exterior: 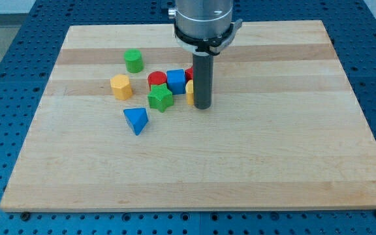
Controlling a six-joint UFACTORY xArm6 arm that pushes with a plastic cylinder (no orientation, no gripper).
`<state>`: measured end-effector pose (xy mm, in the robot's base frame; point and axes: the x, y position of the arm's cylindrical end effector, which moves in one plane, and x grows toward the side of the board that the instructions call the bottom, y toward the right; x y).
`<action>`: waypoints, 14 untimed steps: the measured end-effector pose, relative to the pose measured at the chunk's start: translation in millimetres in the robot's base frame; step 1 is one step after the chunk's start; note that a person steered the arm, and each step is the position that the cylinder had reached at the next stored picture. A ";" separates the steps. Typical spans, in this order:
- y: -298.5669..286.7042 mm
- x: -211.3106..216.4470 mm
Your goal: Move your arm closer to the blue triangle
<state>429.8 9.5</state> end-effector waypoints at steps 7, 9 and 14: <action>-119.5 132.6; -119.5 86.5; -170.8 81.9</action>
<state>511.6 -161.3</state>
